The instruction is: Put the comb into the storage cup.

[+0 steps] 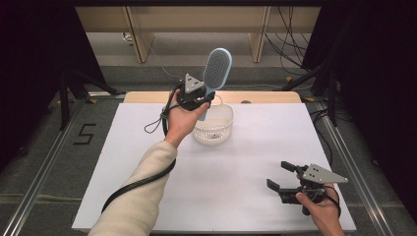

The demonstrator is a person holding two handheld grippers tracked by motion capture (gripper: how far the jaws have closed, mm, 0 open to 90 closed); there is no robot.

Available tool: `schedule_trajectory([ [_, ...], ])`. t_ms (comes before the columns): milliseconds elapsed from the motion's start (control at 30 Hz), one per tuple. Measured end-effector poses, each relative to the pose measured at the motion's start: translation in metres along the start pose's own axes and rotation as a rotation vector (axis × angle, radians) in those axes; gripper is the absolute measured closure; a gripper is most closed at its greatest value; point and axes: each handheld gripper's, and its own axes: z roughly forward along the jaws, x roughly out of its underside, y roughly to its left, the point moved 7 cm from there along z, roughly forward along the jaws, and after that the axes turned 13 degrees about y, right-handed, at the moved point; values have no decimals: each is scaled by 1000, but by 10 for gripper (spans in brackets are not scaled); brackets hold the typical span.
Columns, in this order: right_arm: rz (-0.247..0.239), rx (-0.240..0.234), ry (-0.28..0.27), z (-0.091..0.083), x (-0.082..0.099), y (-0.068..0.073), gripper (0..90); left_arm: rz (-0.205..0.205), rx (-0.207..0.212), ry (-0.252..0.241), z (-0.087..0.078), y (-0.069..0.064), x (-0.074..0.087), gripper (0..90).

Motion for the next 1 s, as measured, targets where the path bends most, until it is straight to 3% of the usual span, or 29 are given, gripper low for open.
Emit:
schedule_trajectory([
  [1000, 1, -2, 1, 0, 0, 0, 154, -2, -3, 14, 13, 0, -2, 697],
])
